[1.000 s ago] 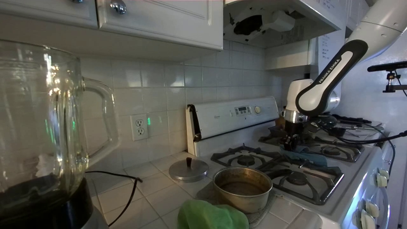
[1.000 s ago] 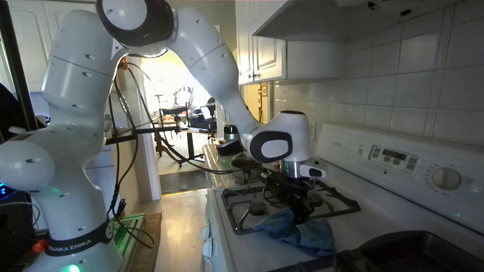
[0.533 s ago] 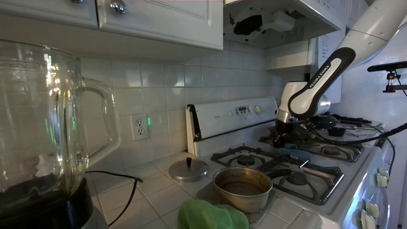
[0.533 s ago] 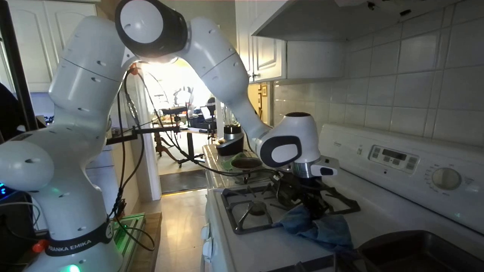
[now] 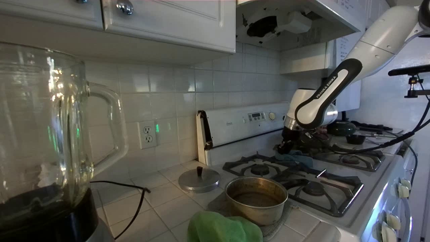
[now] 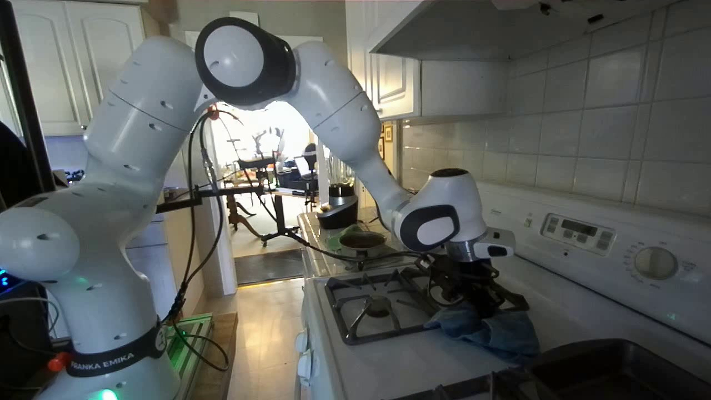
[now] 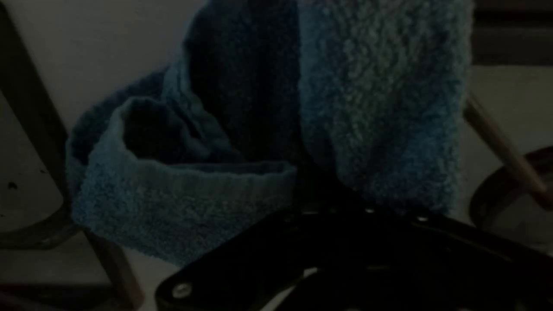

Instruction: Use the blue cloth to wipe the center of the stove

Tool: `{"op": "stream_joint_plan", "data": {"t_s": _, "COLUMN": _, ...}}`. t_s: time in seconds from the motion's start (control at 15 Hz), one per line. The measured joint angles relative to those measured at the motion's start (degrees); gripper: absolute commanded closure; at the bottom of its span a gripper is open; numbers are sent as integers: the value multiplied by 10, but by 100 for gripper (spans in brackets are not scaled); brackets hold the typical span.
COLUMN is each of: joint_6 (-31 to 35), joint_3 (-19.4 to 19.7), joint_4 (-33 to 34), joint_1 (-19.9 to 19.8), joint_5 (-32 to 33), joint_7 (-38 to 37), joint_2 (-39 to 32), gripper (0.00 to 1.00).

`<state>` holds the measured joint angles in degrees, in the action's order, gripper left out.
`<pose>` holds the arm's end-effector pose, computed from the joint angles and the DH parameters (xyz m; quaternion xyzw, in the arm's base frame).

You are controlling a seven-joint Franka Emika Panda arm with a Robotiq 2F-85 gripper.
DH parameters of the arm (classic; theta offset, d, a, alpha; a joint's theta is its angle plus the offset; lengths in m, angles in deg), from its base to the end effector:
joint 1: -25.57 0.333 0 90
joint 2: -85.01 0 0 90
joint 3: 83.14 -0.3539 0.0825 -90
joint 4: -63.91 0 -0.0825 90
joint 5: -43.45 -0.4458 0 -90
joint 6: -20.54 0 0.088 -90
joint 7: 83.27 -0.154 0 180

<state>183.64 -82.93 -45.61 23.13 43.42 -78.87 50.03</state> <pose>0.7283 -0.0336 0.1428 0.9867 0.0153 0.1612 0.0108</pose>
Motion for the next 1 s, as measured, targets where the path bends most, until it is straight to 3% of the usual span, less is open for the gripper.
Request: {"op": "stream_joint_plan", "data": {"t_s": 1.0, "joint_6": -1, "joint_3": 1, "joint_4": 137, "joint_1": 4, "joint_5": 0, "joint_7": -8, "joint_2": -88, "gripper": 100}}
